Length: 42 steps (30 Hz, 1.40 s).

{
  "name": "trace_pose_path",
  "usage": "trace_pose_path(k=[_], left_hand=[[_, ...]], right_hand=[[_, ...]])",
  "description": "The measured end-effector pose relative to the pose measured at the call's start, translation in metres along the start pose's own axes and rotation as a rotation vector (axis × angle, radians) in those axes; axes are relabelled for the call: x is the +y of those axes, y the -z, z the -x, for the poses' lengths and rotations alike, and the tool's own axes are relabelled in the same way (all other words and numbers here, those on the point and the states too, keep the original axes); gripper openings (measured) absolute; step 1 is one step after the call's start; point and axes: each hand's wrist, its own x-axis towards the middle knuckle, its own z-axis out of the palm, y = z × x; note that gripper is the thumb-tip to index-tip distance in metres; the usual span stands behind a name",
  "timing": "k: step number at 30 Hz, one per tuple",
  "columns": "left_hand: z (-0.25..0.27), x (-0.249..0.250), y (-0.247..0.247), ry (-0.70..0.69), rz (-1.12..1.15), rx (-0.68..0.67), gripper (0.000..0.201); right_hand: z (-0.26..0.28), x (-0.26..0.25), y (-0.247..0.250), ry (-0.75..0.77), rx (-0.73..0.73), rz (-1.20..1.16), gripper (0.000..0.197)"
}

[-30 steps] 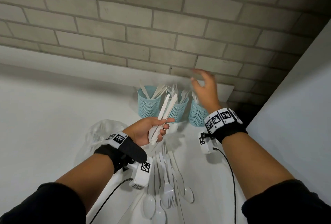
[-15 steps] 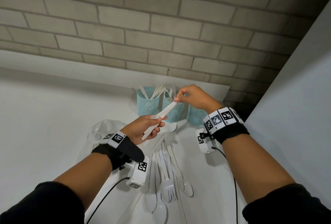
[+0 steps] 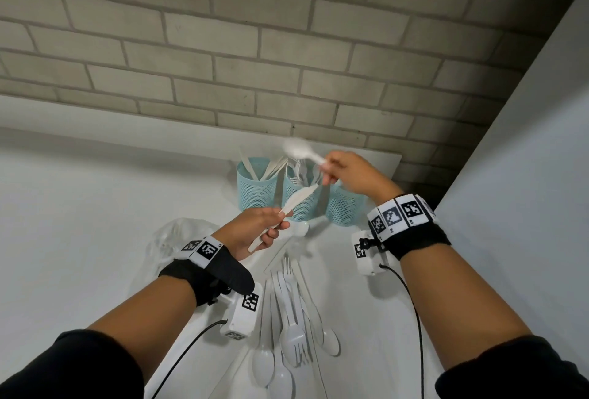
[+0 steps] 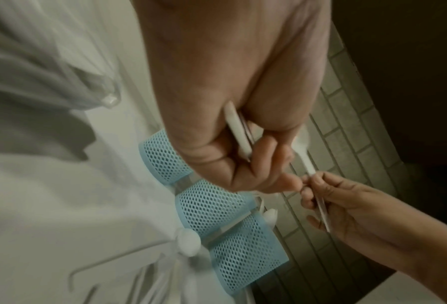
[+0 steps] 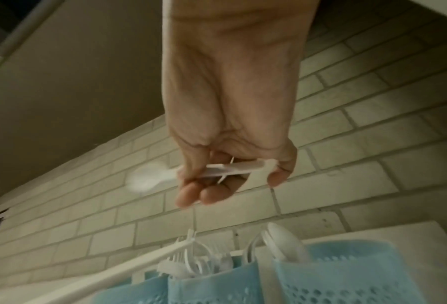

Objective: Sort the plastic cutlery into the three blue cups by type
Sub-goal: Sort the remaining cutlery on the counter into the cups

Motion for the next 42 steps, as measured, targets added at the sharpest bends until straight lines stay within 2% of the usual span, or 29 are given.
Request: trace_pose_path(k=[2,4,6,9,12,15,18,20,23,24,25,28,30,32,34,38,40,42], left_hand=[[-0.001,0.0,0.0,0.001,-0.002,-0.007,0.021],[-0.002,0.001,0.0,0.003,0.007,-0.008,0.023],[-0.003,0.001,-0.001,-0.003,-0.008,0.0,0.024],[-0.004,0.002,-0.003,-0.03,-0.037,0.005,0.03],[-0.005,0.001,-0.002,-0.046,-0.001,-0.007,0.031],[-0.005,0.001,0.001,-0.044,0.085,-0.051,0.027],[-0.004,0.001,0.004,-0.049,0.114,-0.089,0.026],[-0.003,0.001,0.005,-0.063,0.111,-0.094,0.027],[-0.002,0.0,0.004,-0.086,0.116,-0.1,0.024],[-0.002,0.0,0.004,-0.088,0.124,-0.104,0.023],[-0.003,0.0,0.004,-0.087,0.132,-0.106,0.022],[-0.003,-0.001,0.002,-0.086,0.14,-0.096,0.02],[-0.002,-0.001,0.001,-0.086,0.135,-0.078,0.018],[-0.002,-0.001,0.002,-0.084,0.135,-0.056,0.019],[0.0,-0.001,0.007,-0.077,0.136,-0.024,0.02],[0.003,0.0,0.025,-0.101,0.17,0.037,0.018],[0.003,0.001,0.031,-0.133,0.202,0.115,0.021],[0.001,0.002,0.033,-0.162,0.207,0.173,0.023]], right_hand=[[-0.001,0.004,0.005,-0.027,0.175,-0.282,0.016],[-0.003,0.009,0.008,-0.048,0.366,-0.469,0.015],[-0.005,0.018,0.007,-0.086,0.518,-0.568,0.02],[-0.01,0.033,-0.002,-0.168,0.669,-0.61,0.026],[-0.014,0.052,-0.009,-0.278,0.697,-0.584,0.024],[-0.015,0.063,-0.013,-0.376,0.598,-0.45,0.011],[-0.014,0.061,-0.012,-0.433,0.582,-0.402,0.028],[-0.013,0.054,-0.012,-0.384,0.664,-0.404,0.037],[-0.011,0.04,-0.017,-0.116,0.827,-0.157,0.043],[-0.01,0.033,-0.02,0.003,0.819,-0.081,0.04],[-0.009,0.024,-0.023,0.114,0.752,-0.04,0.035],[-0.003,-0.003,-0.036,0.288,0.389,-0.005,0.024],[-0.003,-0.012,-0.046,0.244,0.2,-0.08,0.024],[-0.005,-0.015,-0.054,0.171,0.12,-0.122,0.017],[-0.007,-0.011,-0.056,0.11,0.117,-0.197,0.012],[-0.002,-0.006,-0.047,0.046,0.228,-0.349,0.012],[0.004,-0.005,-0.041,0.029,0.106,-0.246,0.014],[0.008,-0.007,-0.04,-0.004,-0.122,-0.081,0.015]])
